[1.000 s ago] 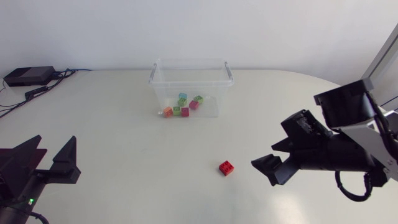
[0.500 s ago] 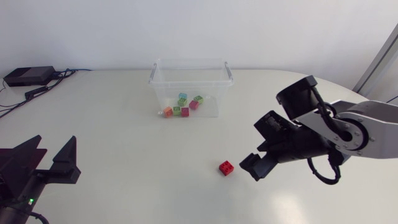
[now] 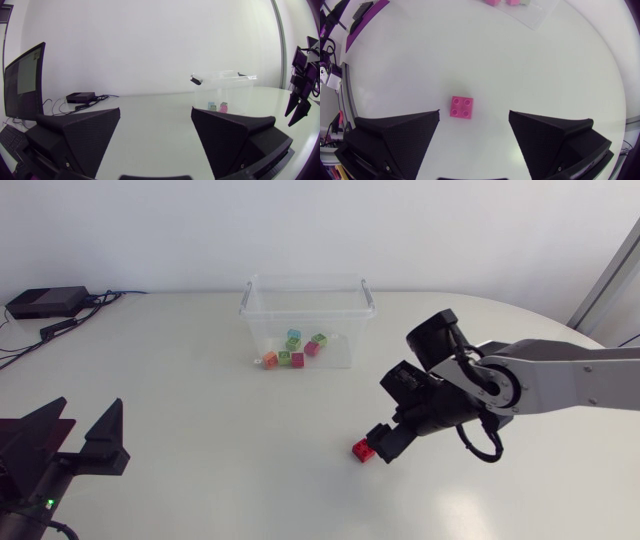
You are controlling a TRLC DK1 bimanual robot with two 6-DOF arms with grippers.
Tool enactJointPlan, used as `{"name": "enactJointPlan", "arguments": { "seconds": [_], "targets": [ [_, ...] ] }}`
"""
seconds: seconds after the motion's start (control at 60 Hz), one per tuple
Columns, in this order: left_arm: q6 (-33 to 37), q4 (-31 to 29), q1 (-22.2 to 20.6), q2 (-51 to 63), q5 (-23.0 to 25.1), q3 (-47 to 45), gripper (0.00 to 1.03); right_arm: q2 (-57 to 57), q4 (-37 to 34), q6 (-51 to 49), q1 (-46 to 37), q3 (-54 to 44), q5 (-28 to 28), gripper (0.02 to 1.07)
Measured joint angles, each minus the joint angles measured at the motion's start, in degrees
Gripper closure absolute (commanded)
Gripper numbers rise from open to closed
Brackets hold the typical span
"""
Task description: Place the duplo bricks in the container
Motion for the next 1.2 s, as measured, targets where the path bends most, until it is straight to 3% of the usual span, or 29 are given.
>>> {"name": "enactJointPlan", "arguments": {
  "seconds": [1.2],
  "targets": [
    [0.0,0.0,0.0,0.0,0.0,0.0,0.04,12.7,0.9,2.8,3.0,4.4,0.2,0.07]
  ]
}}
